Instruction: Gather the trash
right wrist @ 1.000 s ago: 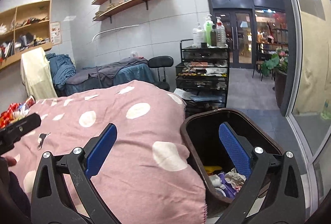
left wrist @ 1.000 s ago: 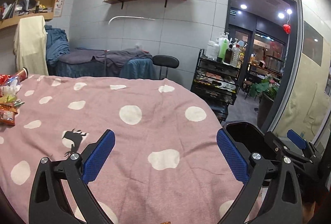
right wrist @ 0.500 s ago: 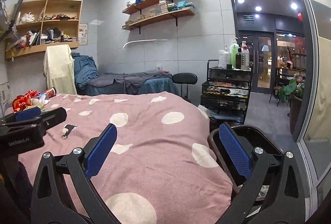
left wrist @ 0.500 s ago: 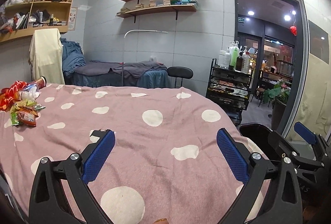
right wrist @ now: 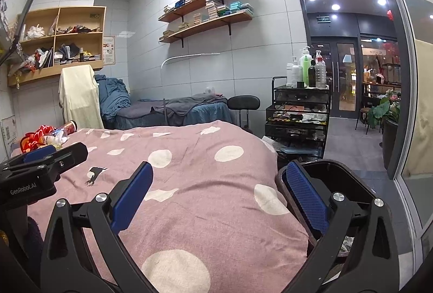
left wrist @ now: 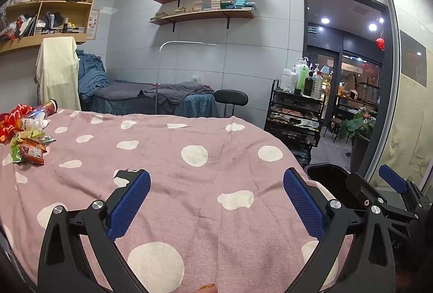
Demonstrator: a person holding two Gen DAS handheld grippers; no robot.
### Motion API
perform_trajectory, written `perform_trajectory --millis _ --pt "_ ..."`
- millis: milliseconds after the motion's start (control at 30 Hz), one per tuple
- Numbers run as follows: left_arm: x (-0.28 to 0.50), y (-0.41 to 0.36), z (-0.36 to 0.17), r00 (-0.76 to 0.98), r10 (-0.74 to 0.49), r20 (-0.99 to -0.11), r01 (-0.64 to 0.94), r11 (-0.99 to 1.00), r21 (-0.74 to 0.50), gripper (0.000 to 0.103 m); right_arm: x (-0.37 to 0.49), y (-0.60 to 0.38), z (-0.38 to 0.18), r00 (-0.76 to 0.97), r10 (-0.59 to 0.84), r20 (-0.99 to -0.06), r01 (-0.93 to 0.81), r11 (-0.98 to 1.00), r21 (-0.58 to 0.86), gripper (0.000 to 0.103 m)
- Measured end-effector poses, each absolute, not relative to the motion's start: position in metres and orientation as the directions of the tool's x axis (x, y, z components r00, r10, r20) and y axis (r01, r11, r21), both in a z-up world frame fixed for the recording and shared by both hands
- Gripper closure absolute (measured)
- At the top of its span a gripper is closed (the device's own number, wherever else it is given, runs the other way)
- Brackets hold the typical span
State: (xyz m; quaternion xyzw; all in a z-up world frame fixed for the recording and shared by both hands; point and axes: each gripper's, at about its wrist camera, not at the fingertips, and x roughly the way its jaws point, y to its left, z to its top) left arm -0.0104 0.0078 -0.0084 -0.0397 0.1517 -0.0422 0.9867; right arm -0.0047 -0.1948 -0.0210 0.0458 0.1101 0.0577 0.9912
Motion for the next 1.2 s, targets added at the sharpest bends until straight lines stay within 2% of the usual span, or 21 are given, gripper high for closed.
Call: perform_trajectory --millis 1200 --pt "-0.0091 0.0027 -0.0063 0.948 -0.126 -0.291 0.108 0.991 -0.077 0.005 -0.0017 -0.2033 -0.0230 0.966 0.128 -0.225 -0.102 0.987 0.124 0.005"
